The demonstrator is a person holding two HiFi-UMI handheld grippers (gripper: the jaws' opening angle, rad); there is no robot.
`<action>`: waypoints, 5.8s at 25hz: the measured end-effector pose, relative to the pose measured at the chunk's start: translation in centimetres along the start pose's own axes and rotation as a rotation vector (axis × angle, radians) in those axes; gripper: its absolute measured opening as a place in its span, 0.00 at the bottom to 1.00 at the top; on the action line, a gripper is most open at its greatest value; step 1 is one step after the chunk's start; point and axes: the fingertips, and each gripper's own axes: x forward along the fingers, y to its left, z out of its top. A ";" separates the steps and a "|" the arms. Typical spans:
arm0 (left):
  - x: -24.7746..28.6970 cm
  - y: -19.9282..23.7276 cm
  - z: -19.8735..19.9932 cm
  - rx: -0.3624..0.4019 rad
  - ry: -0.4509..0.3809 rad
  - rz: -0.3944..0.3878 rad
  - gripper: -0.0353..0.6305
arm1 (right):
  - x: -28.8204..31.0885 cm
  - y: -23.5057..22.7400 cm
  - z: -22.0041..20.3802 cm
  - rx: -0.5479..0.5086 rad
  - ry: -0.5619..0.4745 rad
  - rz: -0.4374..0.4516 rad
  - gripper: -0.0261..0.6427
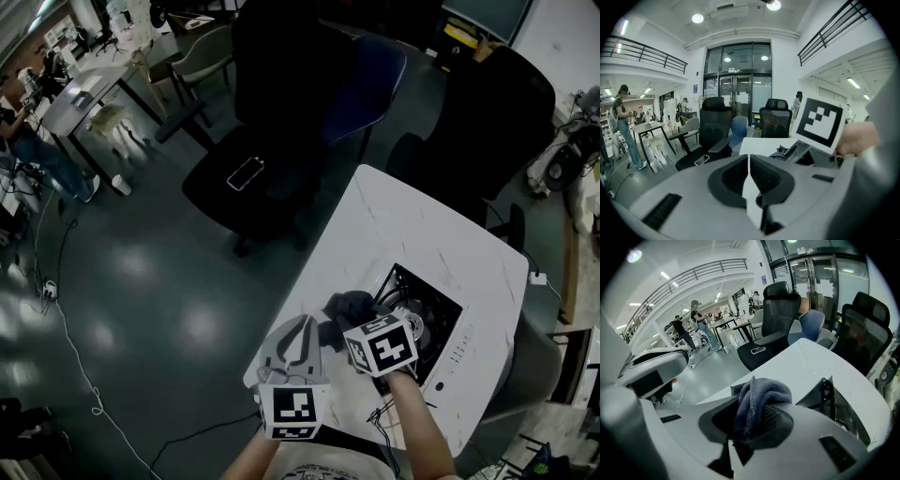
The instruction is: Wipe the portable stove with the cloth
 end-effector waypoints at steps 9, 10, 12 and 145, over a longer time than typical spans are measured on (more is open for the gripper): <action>1.4 -0.9 0.3 0.003 0.010 -0.009 0.09 | 0.5 -2.8 1.1 -0.014 0.009 -0.007 0.15; 1.5 -1.0 0.4 0.004 0.011 -0.011 0.09 | 0.5 -3.1 1.2 -0.020 0.011 -0.009 0.15; 1.8 -1.1 0.5 0.004 0.013 -0.013 0.09 | 0.5 -3.6 1.6 -0.027 0.014 -0.014 0.15; 7.6 -19.3 6.7 0.190 0.025 -0.289 0.09 | -13.8 -30.8 -13.5 0.270 0.206 -0.387 0.15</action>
